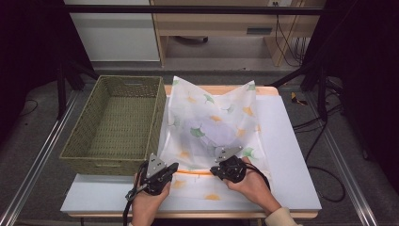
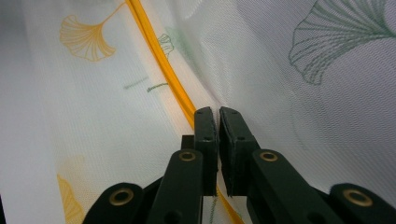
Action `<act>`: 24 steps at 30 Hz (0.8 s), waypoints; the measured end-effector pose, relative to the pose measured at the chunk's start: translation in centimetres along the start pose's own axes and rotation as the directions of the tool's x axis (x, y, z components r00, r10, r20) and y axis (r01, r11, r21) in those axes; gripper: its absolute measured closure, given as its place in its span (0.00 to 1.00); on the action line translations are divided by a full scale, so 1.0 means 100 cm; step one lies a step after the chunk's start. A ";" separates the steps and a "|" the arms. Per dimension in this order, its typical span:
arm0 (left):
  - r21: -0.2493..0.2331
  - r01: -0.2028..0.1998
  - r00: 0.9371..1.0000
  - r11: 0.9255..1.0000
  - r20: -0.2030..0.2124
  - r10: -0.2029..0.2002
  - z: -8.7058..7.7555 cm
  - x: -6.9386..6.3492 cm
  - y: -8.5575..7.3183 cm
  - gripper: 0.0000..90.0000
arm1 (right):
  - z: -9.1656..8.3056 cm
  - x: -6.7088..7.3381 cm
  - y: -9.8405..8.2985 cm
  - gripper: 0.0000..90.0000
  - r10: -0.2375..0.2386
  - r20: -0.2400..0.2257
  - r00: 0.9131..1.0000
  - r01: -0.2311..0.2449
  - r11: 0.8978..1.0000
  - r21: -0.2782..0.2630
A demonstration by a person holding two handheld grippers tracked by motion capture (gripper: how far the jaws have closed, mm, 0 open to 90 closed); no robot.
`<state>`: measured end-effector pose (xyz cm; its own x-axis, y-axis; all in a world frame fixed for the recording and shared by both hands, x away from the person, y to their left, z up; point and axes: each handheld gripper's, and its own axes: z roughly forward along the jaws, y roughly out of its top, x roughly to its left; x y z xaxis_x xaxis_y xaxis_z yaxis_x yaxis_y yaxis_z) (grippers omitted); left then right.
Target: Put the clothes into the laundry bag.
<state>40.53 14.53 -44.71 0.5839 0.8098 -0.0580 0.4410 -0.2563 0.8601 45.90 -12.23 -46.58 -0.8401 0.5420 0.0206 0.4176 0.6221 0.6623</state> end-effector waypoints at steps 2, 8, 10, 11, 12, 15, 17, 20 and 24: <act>-0.002 0.002 1.000 1.000 0.000 -0.002 0.000 -0.001 0.000 1.00 | 0.000 0.000 0.000 0.94 -0.002 0.002 1.000 0.002 1.000 -0.003; -0.002 -0.007 1.000 1.000 -0.002 0.007 -0.003 -0.002 -0.001 0.98 | 0.000 0.001 0.000 0.90 -0.008 0.005 1.000 0.008 1.000 -0.002; -0.004 -0.005 1.000 1.000 -0.002 0.005 -0.003 -0.002 -0.001 0.98 | 0.000 0.001 0.000 0.89 -0.010 0.004 1.000 0.010 1.000 -0.004; -0.005 -0.005 1.000 1.000 -0.003 0.005 -0.003 -0.001 -0.001 0.98 | 0.000 0.001 0.000 0.89 -0.010 0.005 1.000 0.010 1.000 -0.004; -0.008 0.000 1.000 1.000 -0.004 0.000 -0.003 -0.001 -0.001 0.98 | 0.000 0.001 0.000 0.88 -0.010 0.005 1.000 0.010 1.000 -0.006; -0.012 0.004 1.000 1.000 -0.007 -0.004 -0.005 -0.001 -0.001 0.96 | 0.000 0.001 0.000 0.86 -0.011 0.004 1.000 0.011 1.000 -0.013; -0.015 0.005 1.000 1.000 -0.010 -0.005 -0.006 -0.002 -0.001 0.95 | 0.000 0.001 0.000 0.83 -0.011 0.006 1.000 0.012 1.000 -0.016; -0.015 -0.001 1.000 1.000 -0.019 0.001 -0.008 -0.004 -0.002 0.91 | -0.001 0.002 0.000 0.77 -0.018 0.009 1.000 0.018 1.000 -0.024; -0.021 -0.014 0.999 1.000 -0.036 0.013 -0.012 -0.006 -0.003 0.83 | -0.003 0.004 -0.001 0.67 -0.019 0.033 0.999 0.020 0.999 -0.034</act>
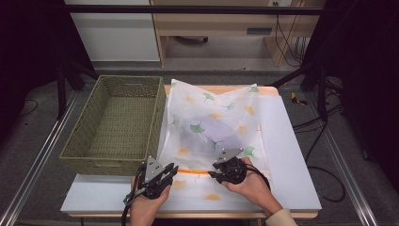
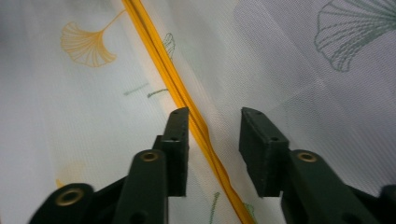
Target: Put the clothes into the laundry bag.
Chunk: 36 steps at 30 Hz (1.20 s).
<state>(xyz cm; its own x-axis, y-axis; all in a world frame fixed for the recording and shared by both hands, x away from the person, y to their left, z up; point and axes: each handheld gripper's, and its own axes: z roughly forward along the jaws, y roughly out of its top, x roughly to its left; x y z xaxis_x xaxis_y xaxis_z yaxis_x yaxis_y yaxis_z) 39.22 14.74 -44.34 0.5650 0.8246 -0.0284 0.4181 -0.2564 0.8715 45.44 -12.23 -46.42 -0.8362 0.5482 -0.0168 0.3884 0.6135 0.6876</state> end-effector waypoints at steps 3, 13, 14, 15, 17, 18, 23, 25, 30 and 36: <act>-0.007 -0.002 1.000 1.000 -0.020 0.002 -0.004 -0.002 -0.002 0.76 | -0.003 0.002 -0.001 0.60 -0.003 0.019 1.000 0.003 1.000 -0.018; -0.010 0.005 0.999 1.000 -0.046 -0.006 -0.022 -0.008 -0.010 0.58 | -0.015 0.009 -0.004 0.38 -0.026 0.084 0.996 0.034 0.995 -0.091; -0.010 0.004 0.999 1.000 -0.050 -0.005 -0.024 -0.008 -0.011 0.56 | -0.016 0.009 -0.004 0.36 -0.028 0.093 0.995 0.037 0.995 -0.096; -0.008 0.006 0.999 1.000 -0.053 -0.006 -0.026 -0.009 -0.012 0.54 | -0.018 0.010 -0.005 0.33 -0.032 0.107 0.994 0.043 0.994 -0.103; -0.004 0.000 0.998 1.000 -0.061 0.000 -0.030 -0.011 -0.016 0.49 | -0.021 0.011 -0.006 0.27 -0.029 0.126 0.992 0.045 0.991 -0.123; 0.000 0.004 0.998 1.000 -0.062 -0.004 -0.031 -0.012 -0.017 0.47 | -0.024 0.013 -0.008 0.25 -0.026 0.137 0.990 0.045 0.990 -0.137; 0.002 0.025 0.995 1.000 -0.096 -0.025 -0.038 -0.011 -0.027 0.32 | -0.035 0.018 -0.016 0.15 -0.021 0.191 0.981 0.057 0.981 -0.183; 0.008 0.028 0.994 1.000 -0.109 -0.027 -0.041 -0.008 -0.033 0.28 | -0.040 0.021 -0.023 0.14 -0.019 0.212 0.977 0.063 0.977 -0.204; 0.044 0.039 0.990 0.998 -0.138 -0.033 -0.035 -0.002 -0.046 0.27 | -0.047 0.027 -0.041 0.15 0.018 0.228 0.973 0.041 0.967 -0.252; 0.070 0.077 0.983 0.995 -0.174 -0.064 -0.030 0.005 -0.053 0.33 | -0.050 0.024 -0.049 0.16 0.038 0.229 0.973 0.022 0.966 -0.256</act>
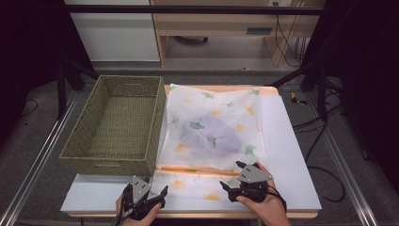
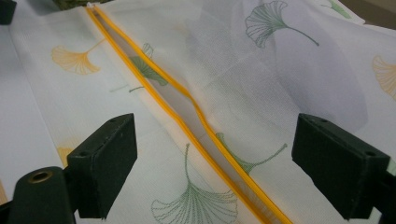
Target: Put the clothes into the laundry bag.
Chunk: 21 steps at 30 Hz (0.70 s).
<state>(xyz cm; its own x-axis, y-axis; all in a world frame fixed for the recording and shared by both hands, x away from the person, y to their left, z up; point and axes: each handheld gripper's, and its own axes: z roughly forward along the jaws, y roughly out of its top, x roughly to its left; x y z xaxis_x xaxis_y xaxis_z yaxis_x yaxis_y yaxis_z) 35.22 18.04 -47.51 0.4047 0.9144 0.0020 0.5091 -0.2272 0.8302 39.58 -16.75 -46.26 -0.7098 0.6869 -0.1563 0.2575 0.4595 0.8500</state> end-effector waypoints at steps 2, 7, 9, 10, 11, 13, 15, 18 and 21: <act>0.006 0.022 1.000 1.000 0.000 -0.022 0.002 0.004 -0.002 0.35 | 0.000 0.000 -0.001 0.16 0.002 -0.001 1.000 -0.002 1.000 0.003; 0.026 0.045 0.999 0.999 0.000 -0.045 0.009 0.008 -0.003 0.36 | 0.002 -0.001 -0.004 0.17 0.015 -0.004 1.000 -0.015 1.000 0.013; 0.032 0.051 0.999 0.998 0.002 -0.051 0.011 0.008 -0.003 0.36 | 0.002 -0.002 -0.005 0.17 0.015 -0.004 1.000 -0.015 1.000 0.014; 0.033 0.055 0.998 0.998 0.002 -0.055 0.012 0.008 -0.003 0.36 | 0.002 -0.002 -0.005 0.17 0.018 -0.003 1.000 -0.018 1.000 0.013; 0.030 0.066 0.998 0.997 0.002 -0.066 0.013 0.008 -0.003 0.36 | 0.002 -0.002 -0.005 0.17 0.019 -0.004 1.000 -0.019 1.000 0.013; 0.039 0.068 0.998 0.997 0.006 -0.069 0.015 0.008 -0.003 0.37 | 0.002 -0.002 -0.006 0.17 0.022 -0.004 1.000 -0.022 1.000 0.015; 0.042 0.069 0.998 0.997 0.003 -0.069 0.016 0.008 -0.003 0.38 | 0.002 -0.002 -0.006 0.17 0.026 -0.006 1.000 -0.026 1.000 0.016; 0.044 0.068 0.998 0.997 0.008 -0.069 0.017 0.007 -0.003 0.39 | 0.002 -0.002 -0.007 0.17 0.027 -0.007 1.000 -0.027 0.999 0.018; 0.047 0.063 0.998 0.997 0.008 -0.063 0.018 0.007 -0.002 0.43 | 0.002 -0.002 -0.007 0.17 0.030 -0.008 1.000 -0.030 0.999 0.017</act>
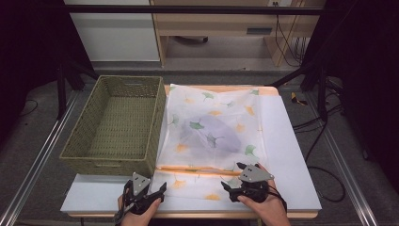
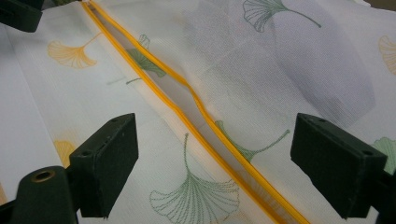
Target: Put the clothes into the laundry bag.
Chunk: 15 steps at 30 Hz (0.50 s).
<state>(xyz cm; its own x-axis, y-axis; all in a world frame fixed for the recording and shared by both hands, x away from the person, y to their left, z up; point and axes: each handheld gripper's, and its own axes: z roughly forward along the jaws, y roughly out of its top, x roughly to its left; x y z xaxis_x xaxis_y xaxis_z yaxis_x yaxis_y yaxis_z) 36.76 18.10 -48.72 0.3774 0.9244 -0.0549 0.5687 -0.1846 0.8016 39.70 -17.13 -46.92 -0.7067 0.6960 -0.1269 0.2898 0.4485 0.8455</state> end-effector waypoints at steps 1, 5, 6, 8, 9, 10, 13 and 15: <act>0.002 0.002 1.000 1.000 0.003 -0.002 0.000 0.000 0.000 0.44 | 0.000 0.000 0.000 0.17 0.000 0.000 1.000 0.000 1.000 0.000; 0.002 0.005 1.000 1.000 0.002 -0.005 0.001 0.001 0.000 0.46 | 0.000 0.000 0.000 0.17 0.001 0.002 1.000 -0.001 1.000 -0.004; 0.004 0.006 1.000 1.000 0.001 -0.006 0.001 0.001 0.000 0.46 | 0.000 0.000 0.000 0.17 0.001 0.002 1.000 -0.001 1.000 -0.004; 0.004 0.009 1.000 1.000 0.003 -0.009 0.001 0.001 0.000 0.48 | -0.001 0.000 0.000 0.17 0.003 0.002 1.000 -0.003 1.000 -0.004; 0.003 0.010 1.000 1.000 0.004 -0.011 0.001 0.001 0.000 0.48 | -0.001 0.000 0.000 0.17 0.003 0.001 1.000 -0.003 1.000 -0.005; 0.005 0.010 1.000 1.000 0.003 -0.010 0.001 0.001 0.000 0.49 | -0.001 0.000 0.000 0.17 0.002 0.002 1.000 -0.002 1.000 -0.006; 0.008 0.011 1.000 1.000 -0.005 -0.011 0.001 0.003 0.000 0.49 | -0.001 0.000 0.000 0.17 0.003 0.003 1.000 -0.003 1.000 -0.007; 0.010 0.011 1.000 1.000 -0.013 -0.011 0.002 0.004 0.000 0.49 | -0.001 0.000 0.000 0.17 0.004 0.002 1.000 -0.004 1.000 -0.007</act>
<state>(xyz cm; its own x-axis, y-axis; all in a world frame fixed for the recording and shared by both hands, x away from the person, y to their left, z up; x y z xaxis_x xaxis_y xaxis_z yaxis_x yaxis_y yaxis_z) 37.03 18.38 -48.81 0.3618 0.9305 -0.0566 0.5804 -0.1773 0.7948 39.67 -17.20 -46.85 -0.7043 0.6988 -0.1246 0.2878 0.4416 0.8498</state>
